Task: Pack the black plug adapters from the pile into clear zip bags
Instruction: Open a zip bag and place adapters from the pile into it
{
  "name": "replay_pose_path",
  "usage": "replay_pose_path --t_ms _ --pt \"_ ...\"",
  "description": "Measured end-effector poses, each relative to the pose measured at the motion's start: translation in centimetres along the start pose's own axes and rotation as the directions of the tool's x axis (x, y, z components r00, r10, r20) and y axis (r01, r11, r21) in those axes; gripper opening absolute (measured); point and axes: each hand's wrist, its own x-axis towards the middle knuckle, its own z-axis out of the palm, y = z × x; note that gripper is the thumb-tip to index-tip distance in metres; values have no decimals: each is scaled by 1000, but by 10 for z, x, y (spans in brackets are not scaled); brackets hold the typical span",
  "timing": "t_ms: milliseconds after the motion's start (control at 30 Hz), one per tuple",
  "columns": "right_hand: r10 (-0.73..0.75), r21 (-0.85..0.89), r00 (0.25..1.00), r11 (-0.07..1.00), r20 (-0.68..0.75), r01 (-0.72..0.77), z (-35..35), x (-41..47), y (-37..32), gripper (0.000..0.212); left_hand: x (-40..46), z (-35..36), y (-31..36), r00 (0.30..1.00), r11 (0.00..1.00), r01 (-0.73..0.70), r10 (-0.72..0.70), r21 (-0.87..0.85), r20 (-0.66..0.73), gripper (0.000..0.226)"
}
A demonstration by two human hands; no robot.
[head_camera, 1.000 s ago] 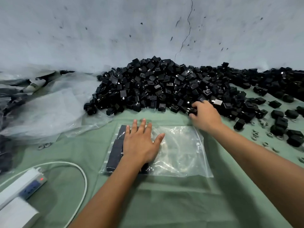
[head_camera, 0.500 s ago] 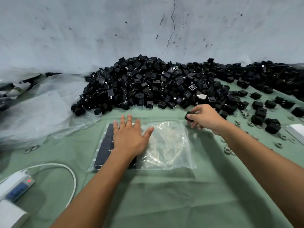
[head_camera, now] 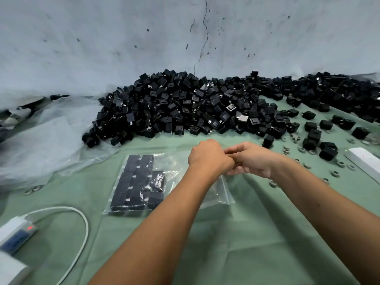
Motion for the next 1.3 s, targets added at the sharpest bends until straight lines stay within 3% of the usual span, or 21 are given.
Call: replay_pose_path --t_ms 167,267,400,500,567,667,700,733,833,900,967,1033,1133,1300 --pt "-35 80 990 997 133 24 5 5 -2 24 -4 -14 -7 996 998 -44 47 44 -74 31" --pt "-69 -75 985 994 160 82 15 8 -5 31 -8 -23 -6 992 999 -49 51 16 -118 27" --pt "-97 -357 979 921 179 157 38 14 -7 57 -16 -33 1 984 996 -90 86 -17 -153 22" --pt "-161 -288 983 941 89 180 59 32 -1 33 -21 -40 6 977 994 -113 109 -9 -183 22" --pt "-213 -453 973 879 -93 149 64 49 7 30 -24 -44 7 975 993 -120 119 6 -186 23" --pt "-2 -648 994 759 -110 -70 65 60 16 22 -23 -45 2 973 991 -130 122 -32 -197 24" --pt "-1 -662 997 748 -82 -54 68 58 13 19 -23 -44 -2 968 987 -141 120 -82 -220 25" --pt "-68 -577 998 815 10 62 75 55 7 17 -21 -43 -8 960 977 -153 110 -150 -259 28" --pt "-236 -489 952 818 195 303 90 50 -7 35 -14 -40 -41 897 941 -168 23 -292 -441 37" --pt "-192 -563 946 765 263 311 98 46 -14 23 -9 -37 -70 864 924 -124 -79 -362 -497 35" --pt "-237 -661 934 660 267 356 102 48 -14 1 -2 -33 -100 840 869 -75 -209 -488 -500 34" --pt "-252 -620 941 708 226 338 106 49 -15 19 3 -29 -125 821 766 -4 -365 -643 -440 31" --pt "-183 -490 963 833 196 258 115 54 -15 26 7 -25 -150 787 557 45 -531 -830 -314 29" --pt "-115 -264 982 952 152 153 120 72 -8 38 4 -19 -157 793 539 -16 -506 -842 -339 33"
